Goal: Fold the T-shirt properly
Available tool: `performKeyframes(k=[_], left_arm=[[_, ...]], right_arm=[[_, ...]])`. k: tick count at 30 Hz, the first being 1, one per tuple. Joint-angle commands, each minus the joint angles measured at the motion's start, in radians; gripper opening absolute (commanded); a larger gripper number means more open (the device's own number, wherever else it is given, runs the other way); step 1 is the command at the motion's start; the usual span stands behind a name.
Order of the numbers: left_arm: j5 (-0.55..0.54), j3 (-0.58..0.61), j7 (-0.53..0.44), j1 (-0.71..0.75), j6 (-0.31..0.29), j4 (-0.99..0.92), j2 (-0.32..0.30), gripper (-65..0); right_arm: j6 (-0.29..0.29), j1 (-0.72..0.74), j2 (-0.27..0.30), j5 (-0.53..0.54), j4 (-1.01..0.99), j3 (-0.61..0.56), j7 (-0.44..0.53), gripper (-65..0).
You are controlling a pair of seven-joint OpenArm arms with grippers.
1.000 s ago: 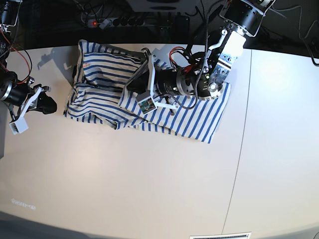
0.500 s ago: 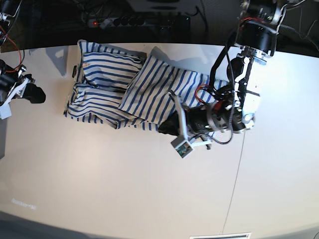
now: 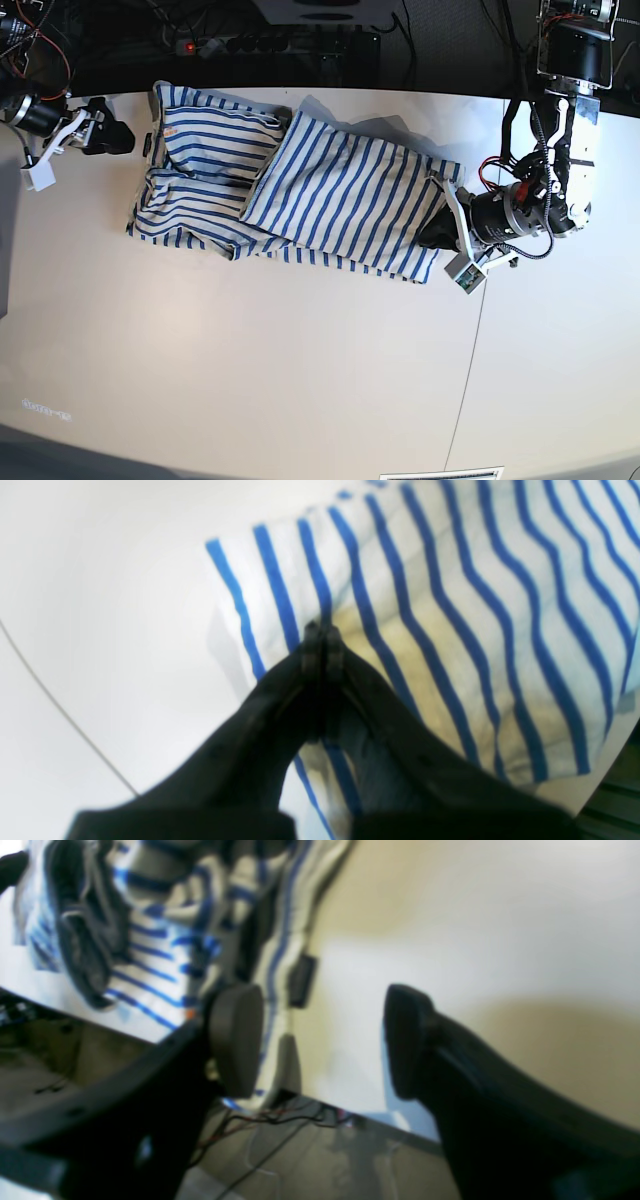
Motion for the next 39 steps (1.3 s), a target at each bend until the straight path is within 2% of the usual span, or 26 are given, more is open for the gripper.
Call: performKeyframes(k=[1,5,9,17,21,23,26,39], left_arm=[[-0.010,-0.007,-0.014,-0.020,0.010,0.017,-0.014,-65.0],[-0.021,-0.008,-0.013,-0.022,0.011,0.017,-0.013,-65.0],[-0.021,-0.008,-0.006,-0.022,0.010,0.017,-0.014,-65.0],[-0.023,-0.008,0.002,-0.022,0.010,0.017,-0.014,-65.0],[-0.035,-0.008,0.002,-0.022,0.011,0.017,-0.014,-65.0],[-0.045,-0.008,0.002,-0.022,0.011,0.017,-0.013,-65.0],[-0.063,-0.008,0.003,-0.022,0.010,0.017,-0.013,-65.0],[-0.073,-0.008,0.027,-0.022,0.010,0.017,-0.013,-65.0]], right_arm=[[0.055,0.002,0.006,0.023,0.014,-0.021,0.013,-26.7],[0.055,0.004,-0.038,0.022,0.014,-0.142,0.013,-26.7],[0.055,0.014,-0.079,0.012,0.014,-0.160,0.022,-26.7],[0.055,0.020,-0.078,0.025,0.014,-0.064,-0.003,-26.7],[0.055,0.021,-0.057,0.046,0.014,-0.015,-0.002,-26.7],[0.055,0.022,-0.046,0.051,0.014,-0.015,-0.002,-26.7],[0.055,0.032,-0.050,0.057,0.014,-0.017,0.018,-21.6],[0.055,0.106,-0.063,0.016,0.014,-0.068,0.029,-21.7]])
